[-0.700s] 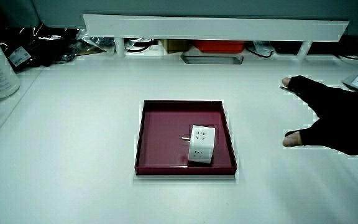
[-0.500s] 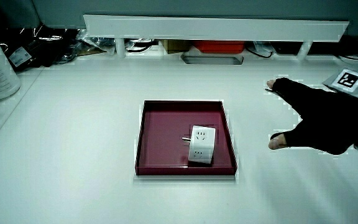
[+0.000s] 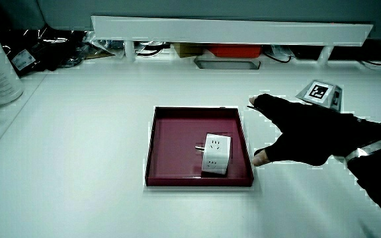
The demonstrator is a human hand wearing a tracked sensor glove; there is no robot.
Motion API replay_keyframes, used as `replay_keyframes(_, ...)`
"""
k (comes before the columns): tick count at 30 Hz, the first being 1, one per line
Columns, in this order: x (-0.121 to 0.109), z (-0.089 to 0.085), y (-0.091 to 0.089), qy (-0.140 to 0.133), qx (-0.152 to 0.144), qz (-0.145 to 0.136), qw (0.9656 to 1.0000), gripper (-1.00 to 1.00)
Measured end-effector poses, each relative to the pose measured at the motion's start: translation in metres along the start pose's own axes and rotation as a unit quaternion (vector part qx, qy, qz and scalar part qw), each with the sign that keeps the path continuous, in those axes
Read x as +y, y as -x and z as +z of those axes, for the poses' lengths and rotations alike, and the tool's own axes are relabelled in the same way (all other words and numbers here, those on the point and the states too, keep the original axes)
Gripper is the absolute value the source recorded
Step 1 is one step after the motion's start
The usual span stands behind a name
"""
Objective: Pick socket
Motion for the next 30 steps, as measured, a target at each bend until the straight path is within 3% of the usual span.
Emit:
replay_keyframes(10,0.029,-0.020,0.003,0.022,0.014,-0.007,0.9997,0.00)
replay_keyframes(13,0.039,-0.029,-0.003,0.025,0.015,-0.014,0.9995,0.00)
replay_keyframes(30,0.063,-0.052,-0.010,0.043,0.030,-0.034,0.9981,0.00)
